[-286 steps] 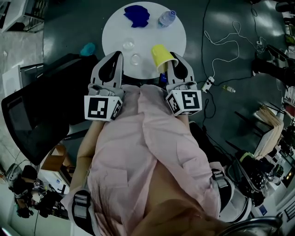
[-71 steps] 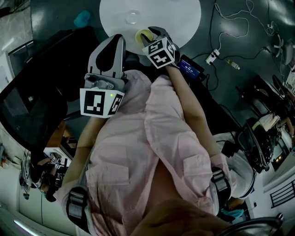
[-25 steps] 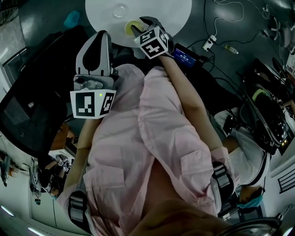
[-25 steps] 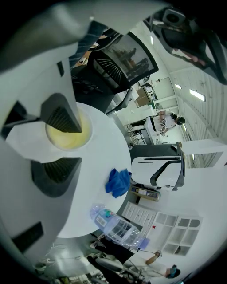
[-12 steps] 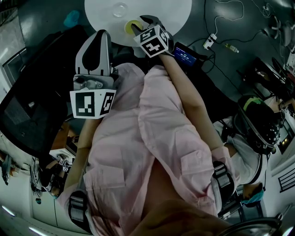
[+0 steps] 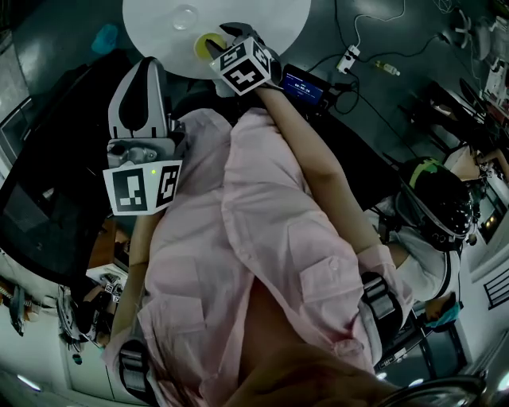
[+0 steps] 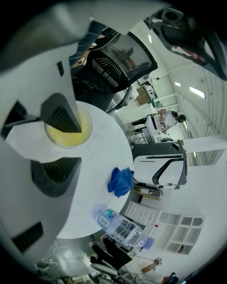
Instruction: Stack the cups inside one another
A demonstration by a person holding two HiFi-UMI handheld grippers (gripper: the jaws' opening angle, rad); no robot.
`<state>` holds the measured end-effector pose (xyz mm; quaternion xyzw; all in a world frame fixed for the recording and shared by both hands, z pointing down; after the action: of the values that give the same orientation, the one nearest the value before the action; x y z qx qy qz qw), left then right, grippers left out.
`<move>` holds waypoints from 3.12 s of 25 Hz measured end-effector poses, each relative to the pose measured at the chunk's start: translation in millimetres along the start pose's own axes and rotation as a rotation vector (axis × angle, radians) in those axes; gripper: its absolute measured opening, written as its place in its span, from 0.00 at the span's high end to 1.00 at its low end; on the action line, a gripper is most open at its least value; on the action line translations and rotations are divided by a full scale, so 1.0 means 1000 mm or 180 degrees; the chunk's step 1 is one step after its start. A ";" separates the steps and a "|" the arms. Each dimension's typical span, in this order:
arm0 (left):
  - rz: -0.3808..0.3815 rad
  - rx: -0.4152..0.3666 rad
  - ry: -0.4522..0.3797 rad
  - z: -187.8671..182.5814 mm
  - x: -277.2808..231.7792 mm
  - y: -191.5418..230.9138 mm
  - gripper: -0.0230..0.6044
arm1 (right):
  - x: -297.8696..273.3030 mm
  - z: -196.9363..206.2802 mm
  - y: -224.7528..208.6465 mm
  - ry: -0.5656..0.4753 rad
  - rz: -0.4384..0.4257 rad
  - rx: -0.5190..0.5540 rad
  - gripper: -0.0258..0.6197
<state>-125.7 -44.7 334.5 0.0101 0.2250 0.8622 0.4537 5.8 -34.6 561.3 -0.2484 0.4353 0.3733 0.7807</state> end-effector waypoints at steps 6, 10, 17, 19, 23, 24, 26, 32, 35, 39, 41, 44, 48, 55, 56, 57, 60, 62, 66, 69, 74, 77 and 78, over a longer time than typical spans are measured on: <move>-0.0042 -0.0010 -0.0012 -0.008 0.004 0.001 0.94 | 0.003 -0.009 0.004 -0.0036 -0.0022 0.0012 0.69; -0.0057 0.0001 -0.0010 -0.010 0.005 0.001 0.94 | 0.004 -0.011 0.004 -0.0037 -0.0043 0.0017 0.69; -0.0048 -0.0018 0.0000 -0.006 0.003 -0.001 0.94 | 0.003 -0.007 0.004 -0.0038 -0.0050 0.0008 0.69; -0.0045 -0.0028 -0.0003 -0.006 0.003 -0.001 0.94 | 0.003 -0.008 0.004 -0.0050 -0.0050 0.0007 0.69; -0.0029 -0.0047 -0.0022 -0.005 0.004 -0.005 0.94 | 0.004 -0.006 0.004 -0.0056 -0.0047 0.0014 0.69; -0.0028 -0.0047 -0.0026 -0.005 0.005 -0.005 0.94 | 0.004 -0.005 0.004 -0.0048 -0.0048 0.0016 0.69; -0.0033 -0.0044 -0.0035 -0.005 0.006 -0.005 0.94 | 0.003 -0.004 0.005 -0.0030 -0.0054 0.0020 0.69; -0.0071 -0.0042 -0.0050 -0.007 0.011 -0.005 0.94 | 0.002 -0.001 0.007 0.0031 -0.0070 0.0031 0.69; -0.0112 -0.0038 -0.0055 -0.006 0.012 -0.004 0.94 | -0.001 0.002 0.007 0.0071 -0.0101 0.0039 0.69; -0.0149 -0.0033 -0.0065 -0.006 0.015 -0.003 0.94 | -0.004 0.002 0.009 0.0105 -0.0137 0.0040 0.69; -0.0161 -0.0032 -0.0067 -0.006 0.017 -0.003 0.94 | -0.005 0.003 0.010 0.0119 -0.0150 0.0047 0.69; -0.0185 -0.0027 -0.0071 -0.007 0.018 -0.002 0.94 | -0.007 0.004 0.010 0.0150 -0.0169 0.0055 0.69; -0.0221 -0.0017 -0.0084 -0.006 0.021 -0.001 0.94 | -0.010 0.007 0.012 0.0189 -0.0205 0.0062 0.69; -0.0235 -0.0010 -0.0088 -0.007 0.017 0.000 0.94 | -0.019 0.012 0.008 0.0285 -0.0308 -0.0023 0.70; -0.0238 -0.0007 -0.0091 -0.007 0.018 0.001 0.94 | -0.020 0.014 0.009 0.0310 -0.0328 -0.0041 0.71; -0.0244 -0.0004 -0.0094 -0.007 0.018 0.002 0.94 | -0.021 0.015 0.010 0.0335 -0.0341 -0.0050 0.74; -0.0259 0.0014 -0.0095 -0.007 0.021 0.004 0.94 | -0.023 0.018 0.013 0.0382 -0.0326 -0.0047 0.87; -0.0263 0.0022 -0.0098 -0.006 0.021 0.003 0.94 | -0.021 0.019 0.013 0.0391 -0.0309 -0.0026 0.88; -0.0260 0.0031 -0.0094 -0.007 0.020 0.007 0.94 | -0.020 0.013 0.010 0.0364 -0.0267 -0.0003 0.89; -0.0252 0.0041 -0.0081 -0.008 0.012 0.006 0.94 | -0.015 0.005 0.001 0.0272 -0.0226 -0.0035 0.89; -0.0220 0.0046 -0.0074 -0.009 0.008 0.007 0.94 | -0.003 -0.010 -0.004 0.0116 -0.0167 -0.0067 0.89; -0.0201 0.0046 -0.0079 -0.008 0.013 0.005 0.94 | 0.011 -0.018 -0.003 -0.0033 -0.0099 -0.0078 0.89; -0.0195 0.0042 -0.0081 -0.007 0.013 0.005 0.94 | 0.016 -0.020 -0.005 -0.0087 -0.0071 -0.0093 0.89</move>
<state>-138.5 -39.4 327.4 0.0172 0.2251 0.8462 0.4826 5.3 -45.8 537.8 -0.2595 0.4163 0.3742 0.7870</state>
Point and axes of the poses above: the fingertips, and each gripper's own axes: x backward along the fingers, y to its left, z out of its underside, the point moved 3 cm from there along x, backward along the fingers, and after that the axes turned 1 degree about x, right-handed, at the moved point
